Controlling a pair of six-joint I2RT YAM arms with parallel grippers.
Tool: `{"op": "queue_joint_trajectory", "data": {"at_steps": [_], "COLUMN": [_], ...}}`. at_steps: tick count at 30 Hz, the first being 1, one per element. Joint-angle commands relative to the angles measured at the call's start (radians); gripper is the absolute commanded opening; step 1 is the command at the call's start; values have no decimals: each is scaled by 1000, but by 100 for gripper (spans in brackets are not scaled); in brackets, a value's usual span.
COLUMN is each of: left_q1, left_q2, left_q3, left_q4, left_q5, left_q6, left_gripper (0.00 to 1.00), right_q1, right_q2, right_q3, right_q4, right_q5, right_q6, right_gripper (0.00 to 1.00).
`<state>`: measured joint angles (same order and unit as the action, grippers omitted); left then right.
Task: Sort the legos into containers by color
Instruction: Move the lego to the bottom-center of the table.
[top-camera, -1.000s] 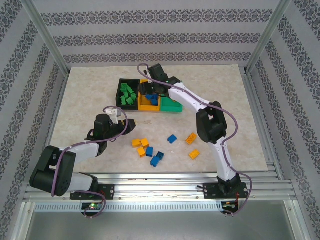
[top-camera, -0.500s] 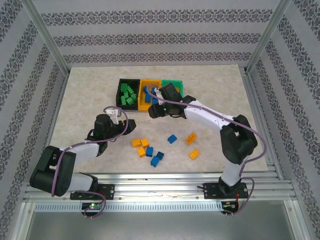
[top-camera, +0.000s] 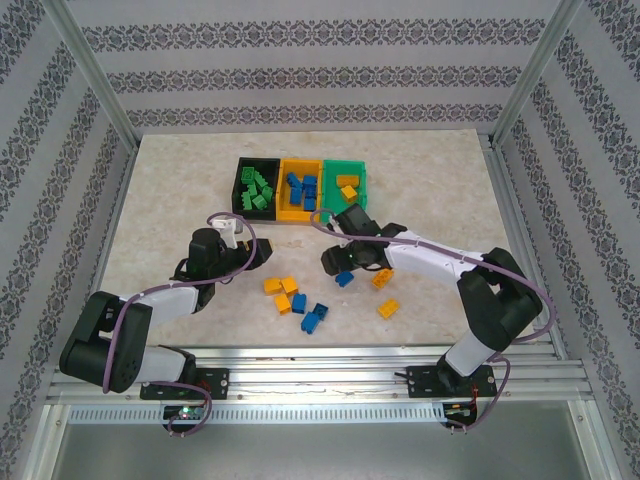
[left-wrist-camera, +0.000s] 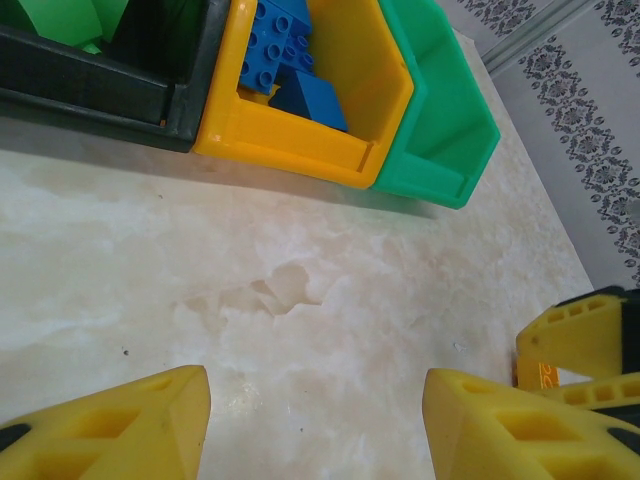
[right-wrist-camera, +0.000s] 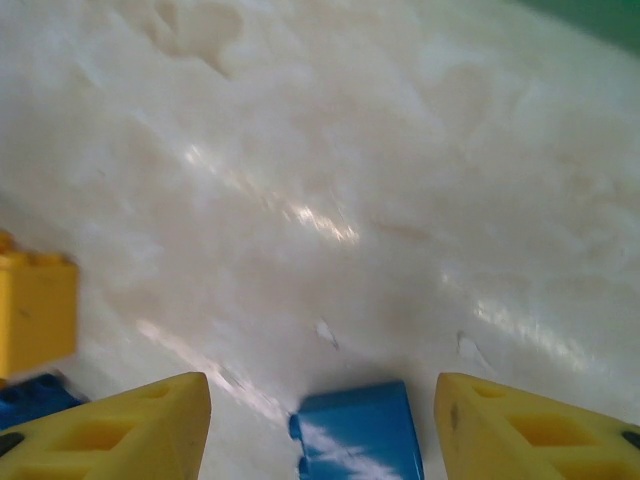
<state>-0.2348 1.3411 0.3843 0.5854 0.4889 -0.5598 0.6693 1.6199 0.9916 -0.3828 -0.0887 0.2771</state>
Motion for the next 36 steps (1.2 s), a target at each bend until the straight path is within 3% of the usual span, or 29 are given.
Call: {"op": "queue_joint_trajectory", "data": {"at_steps": [1, 8, 13, 21, 30, 36], "left_q1": [-11, -11, -11, -12, -11, -11], "left_q2": [3, 10, 15, 30, 29, 30], "left_q3": [27, 29, 28, 31, 31, 31], "left_q4": [-16, -19, -16, -6, -6, -4], "left_q5": [-2, -3, -4, 5, 2, 5], "left_q6": [20, 23, 23, 18, 17, 16], "left_gripper": [58, 58, 58, 58, 58, 58], "right_q1": [35, 103, 103, 96, 10, -28], "right_q2": [18, 78, 117, 106, -28, -1], "right_q3": [-17, -17, -34, -35, -56, -93], "right_q4": [-41, -75, -92, -84, -65, -37], "right_q5": [55, 129, 203, 222, 156, 111], "right_q6": [-13, -23, -3, 11, 48, 39], "right_gripper": [62, 62, 62, 61, 61, 61]}}
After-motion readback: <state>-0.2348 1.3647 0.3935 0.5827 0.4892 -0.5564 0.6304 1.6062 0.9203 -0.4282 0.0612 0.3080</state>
